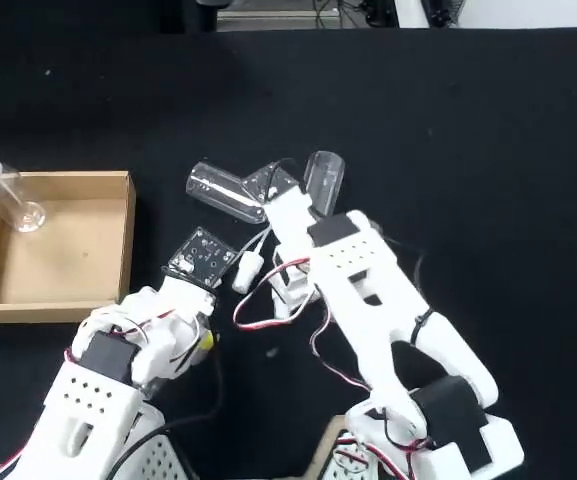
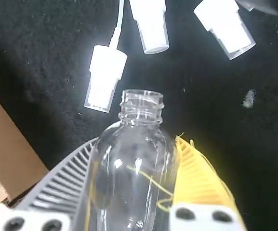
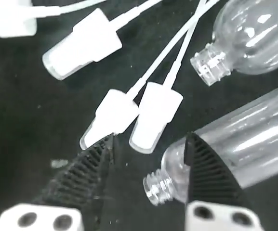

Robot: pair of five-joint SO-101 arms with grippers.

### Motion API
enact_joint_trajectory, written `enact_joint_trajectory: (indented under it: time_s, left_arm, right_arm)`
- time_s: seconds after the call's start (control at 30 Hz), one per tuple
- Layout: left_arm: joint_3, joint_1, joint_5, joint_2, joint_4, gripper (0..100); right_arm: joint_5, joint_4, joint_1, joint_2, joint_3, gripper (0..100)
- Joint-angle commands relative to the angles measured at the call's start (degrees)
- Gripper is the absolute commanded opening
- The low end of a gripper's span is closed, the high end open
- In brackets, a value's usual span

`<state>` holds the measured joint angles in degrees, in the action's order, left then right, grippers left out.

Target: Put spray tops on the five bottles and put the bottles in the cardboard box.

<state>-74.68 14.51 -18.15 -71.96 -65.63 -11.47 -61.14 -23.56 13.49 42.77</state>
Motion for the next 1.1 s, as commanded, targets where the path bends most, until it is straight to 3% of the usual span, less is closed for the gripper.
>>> enact_joint_trajectory:
  time_s: [0.0,0.37,0.5,0.77,0.9,1.07]
  left_arm:
    - [0.92,-0.66,0.44,-1.05,-0.09,3]
    - [0.92,-0.66,0.44,-1.14,-0.09,3]
    - [0.84,-0.66,0.44,-1.14,-0.09,3]
    - [0.84,-0.66,0.35,-1.14,-0.09,3]
    - [0.84,-0.66,0.26,-1.14,-0.09,3]
    - [0.84,-0.66,0.18,-1.14,-0.09,3]
  right_arm:
    - [0.35,5.27,-0.97,-0.04,1.19,19.4]
    - [0.35,11.16,1.23,-2.59,2.68,19.1]
    - [0.44,10.37,4.92,-9.10,-1.45,19.1]
    - [0.44,7.47,4.92,-14.55,-5.23,17.5]
    - [0.44,7.03,5.36,-10.15,-5.23,0.7]
    - [-0.09,-5.27,9.41,5.76,-8.31,1.1]
